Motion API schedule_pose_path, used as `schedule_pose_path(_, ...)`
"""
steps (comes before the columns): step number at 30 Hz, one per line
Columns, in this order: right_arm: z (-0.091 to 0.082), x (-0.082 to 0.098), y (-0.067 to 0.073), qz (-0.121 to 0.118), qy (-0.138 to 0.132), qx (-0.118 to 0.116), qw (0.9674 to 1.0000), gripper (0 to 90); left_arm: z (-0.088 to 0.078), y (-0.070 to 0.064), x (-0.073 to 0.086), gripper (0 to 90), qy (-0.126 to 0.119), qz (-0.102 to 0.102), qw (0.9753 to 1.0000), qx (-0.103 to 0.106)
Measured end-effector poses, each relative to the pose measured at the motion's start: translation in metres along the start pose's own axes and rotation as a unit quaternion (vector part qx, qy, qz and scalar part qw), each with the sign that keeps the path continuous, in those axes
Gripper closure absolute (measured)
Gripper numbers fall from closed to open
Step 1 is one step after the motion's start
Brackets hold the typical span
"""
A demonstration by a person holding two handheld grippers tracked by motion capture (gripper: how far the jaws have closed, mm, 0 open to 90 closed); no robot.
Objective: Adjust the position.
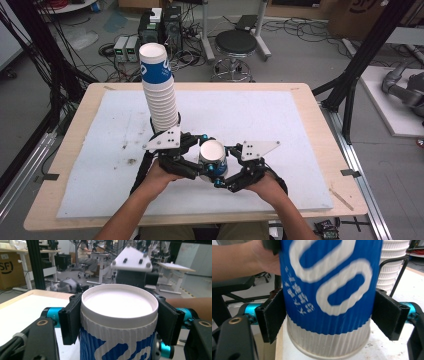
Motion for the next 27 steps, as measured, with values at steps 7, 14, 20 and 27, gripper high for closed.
schedule_pose_path(7,-0.003,0.001,0.001,-0.013,-0.003,0.003,0.9999,23.3,-0.002,0.001,-0.002,31.1,-0.004,-0.003,1.0000,0.001)
schedule_pose_path(14,-0.007,0.002,0.000,-0.013,0.018,0.004,0.9998,27.0,0.000,0.001,0.000,30.2,0.011,-0.009,0.9999,-0.001)
schedule_pose_path(20,-0.012,0.003,0.002,-0.013,0.034,0.007,0.9993,27.2,0.000,0.000,0.002,14.2,0.037,-0.033,0.9982,-0.034)
schedule_pose_path(27,-0.022,0.002,0.001,-0.018,0.050,0.013,0.9985,27.5,-0.006,-0.001,0.001,14.2,0.056,-0.021,0.9981,-0.017)
Point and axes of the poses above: each handheld gripper's, and its own axes: z roughly forward along the jaws, x roughly out of its underside, y roughly to its left, the point moved 3 cm from there along z, roughly forward along the jaws, and after that the axes turned 9 degrees about -x, right-handed, at the moved point
